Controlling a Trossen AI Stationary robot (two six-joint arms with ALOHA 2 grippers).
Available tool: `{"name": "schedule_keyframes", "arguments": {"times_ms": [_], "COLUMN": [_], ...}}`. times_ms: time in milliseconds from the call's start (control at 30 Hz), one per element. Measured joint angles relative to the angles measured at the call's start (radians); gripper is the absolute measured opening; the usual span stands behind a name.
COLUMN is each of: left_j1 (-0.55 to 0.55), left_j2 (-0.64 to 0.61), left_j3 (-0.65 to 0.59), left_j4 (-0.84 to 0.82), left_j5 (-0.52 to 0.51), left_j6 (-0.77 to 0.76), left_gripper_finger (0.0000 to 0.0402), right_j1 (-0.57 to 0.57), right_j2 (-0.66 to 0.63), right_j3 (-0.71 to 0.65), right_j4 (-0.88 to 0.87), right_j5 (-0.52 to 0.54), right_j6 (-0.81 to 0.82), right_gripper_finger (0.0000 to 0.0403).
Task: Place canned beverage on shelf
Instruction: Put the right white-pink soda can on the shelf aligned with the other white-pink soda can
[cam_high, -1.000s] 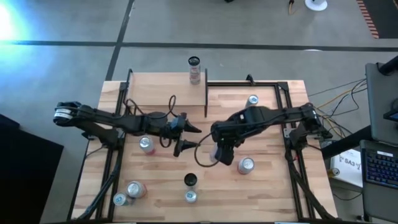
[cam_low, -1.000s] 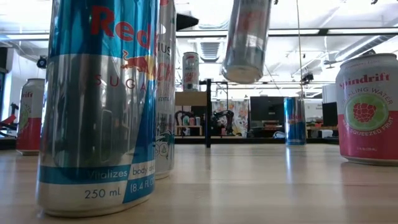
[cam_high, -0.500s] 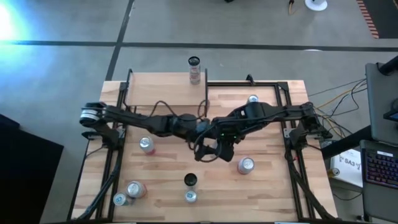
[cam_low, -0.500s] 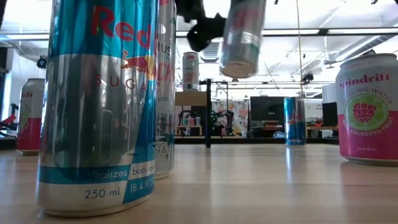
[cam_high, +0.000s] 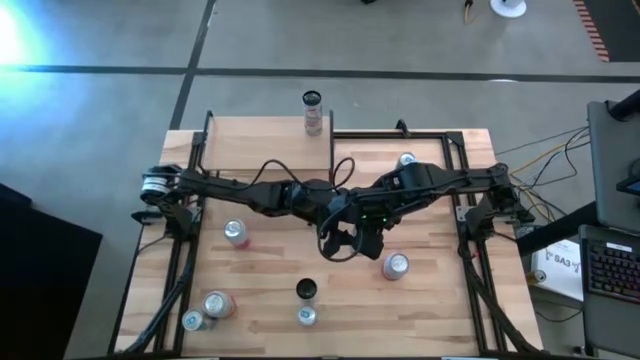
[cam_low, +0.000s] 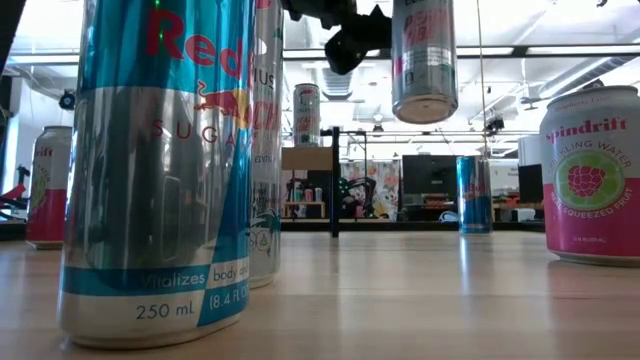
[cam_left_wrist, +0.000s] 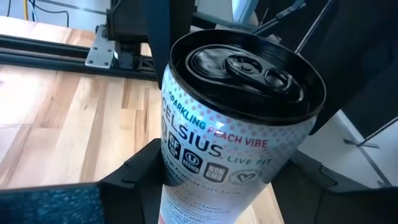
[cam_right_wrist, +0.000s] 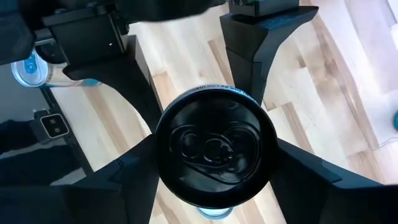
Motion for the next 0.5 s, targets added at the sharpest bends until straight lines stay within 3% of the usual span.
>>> {"name": "schedule_keyframes", "arguments": {"times_ms": [300,500], "left_j1": [0.003,0.020], "left_j2": [-0.012,-0.077], "left_j3": [-0.004,-0.009], "left_j4": [0.000,-0.114], "left_j5": [0.016,-0.039], "left_j6": [0.003,0.037], "left_gripper_finger": [0.0198,0.0199], "right_j1": [0.000,0.000], "right_j2": [-0.011,-0.061], "right_j3": [0.000,0.000], "right_j4": [-0.005,-0.004], "right_j5": [0.020,0.139], "right_j6": [0.001,0.052], "right_gripper_finger": [0.0251,0.0303]}}
